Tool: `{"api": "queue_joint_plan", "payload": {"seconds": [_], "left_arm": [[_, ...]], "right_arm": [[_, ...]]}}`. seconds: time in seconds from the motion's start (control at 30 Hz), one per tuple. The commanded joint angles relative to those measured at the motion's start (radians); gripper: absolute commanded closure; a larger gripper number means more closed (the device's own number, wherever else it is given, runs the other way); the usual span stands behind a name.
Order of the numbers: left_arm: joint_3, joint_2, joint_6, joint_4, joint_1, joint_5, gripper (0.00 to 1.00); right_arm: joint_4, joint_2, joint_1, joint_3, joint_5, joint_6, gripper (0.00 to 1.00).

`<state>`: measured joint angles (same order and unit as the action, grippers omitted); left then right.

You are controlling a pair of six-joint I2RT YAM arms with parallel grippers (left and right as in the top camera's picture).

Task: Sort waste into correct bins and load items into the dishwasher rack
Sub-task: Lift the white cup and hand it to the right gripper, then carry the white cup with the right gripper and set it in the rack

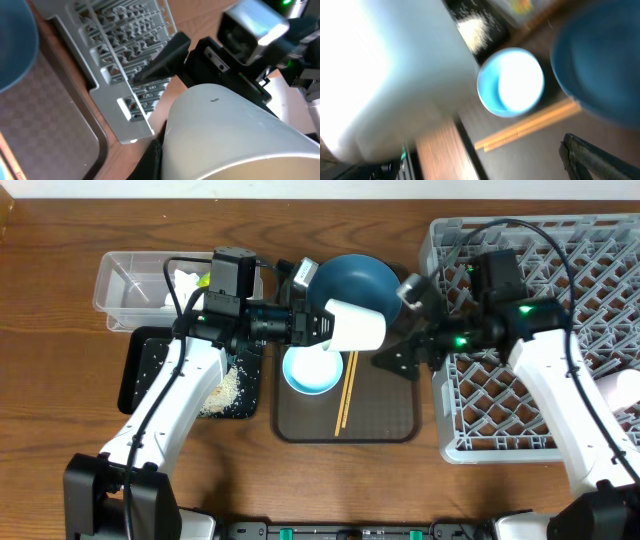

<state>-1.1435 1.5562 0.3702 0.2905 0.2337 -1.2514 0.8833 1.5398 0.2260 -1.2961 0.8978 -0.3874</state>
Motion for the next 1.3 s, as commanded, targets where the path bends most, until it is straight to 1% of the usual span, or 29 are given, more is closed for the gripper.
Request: {"api": "queue_joint_plan", "payload": {"seconds": [0.0, 0.2, 0.3, 0.37, 0.5, 0.63, 0.77, 0.83, 0.9, 0.97, 1.03, 1.07, 1.13, 1.2, 1.27], "left_arm": [[-0.006, 0.009, 0.007, 0.0, 0.001, -0.051, 0.94], [-0.006, 0.009, 0.009, -0.001, 0.001, -0.063, 0.94], [-0.006, 0.009, 0.009, -0.001, 0.001, -0.074, 0.94], [-0.006, 0.009, 0.01, 0.0, 0.001, -0.074, 0.94], [-0.006, 0.009, 0.01, -0.001, 0.001, -0.085, 0.93], [-0.006, 0.009, 0.01, -0.001, 0.001, -0.092, 0.94], [-0.006, 0.009, 0.01, -0.001, 0.001, -0.092, 0.94], [-0.006, 0.009, 0.01, -0.001, 0.0, -0.092, 0.93], [-0.006, 0.009, 0.01, -0.002, 0.0, -0.092, 0.92], [-0.006, 0.009, 0.009, -0.002, 0.0, -0.091, 0.84], [-0.006, 0.009, 0.01, -0.001, 0.0, -0.072, 0.61], [-0.006, 0.009, 0.009, -0.001, 0.0, -0.054, 0.52], [-0.006, 0.009, 0.008, 0.009, 0.0, 0.021, 0.41], [-0.006, 0.009, 0.008, 0.041, 0.0, 0.127, 0.38], [-0.006, 0.009, 0.005, 0.102, 0.0, 0.285, 0.36]], "right_arm": [[-0.059, -0.006, 0.041, 0.004, 0.137, -0.038, 0.01], [-0.209, -0.006, 0.057, 0.004, 0.24, -0.041, 0.01], [-0.245, -0.006, 0.057, 0.004, 0.272, -0.041, 0.05], [-0.244, -0.006, 0.057, 0.004, 0.306, -0.058, 0.1], [-0.24, -0.006, 0.057, 0.004, 0.323, -0.063, 0.16], [-0.24, -0.006, 0.057, 0.004, 0.326, -0.063, 0.3], [-0.239, -0.006, 0.057, 0.004, 0.326, -0.063, 0.39], [-0.236, -0.006, 0.057, 0.004, 0.326, -0.063, 0.47], [-0.232, -0.006, 0.057, 0.004, 0.326, -0.063, 0.48], [-0.225, -0.006, 0.057, 0.004, 0.318, -0.063, 0.48], [-0.208, -0.006, 0.057, 0.004, 0.276, -0.056, 0.48], [-0.196, -0.006, 0.056, 0.004, 0.237, -0.036, 0.48], [-0.162, -0.006, 0.055, 0.004, 0.122, 0.019, 0.49], [-0.136, -0.006, 0.05, 0.003, 0.028, 0.053, 0.51], [-0.113, -0.01, 0.036, 0.002, -0.06, 0.095, 0.55]]}}
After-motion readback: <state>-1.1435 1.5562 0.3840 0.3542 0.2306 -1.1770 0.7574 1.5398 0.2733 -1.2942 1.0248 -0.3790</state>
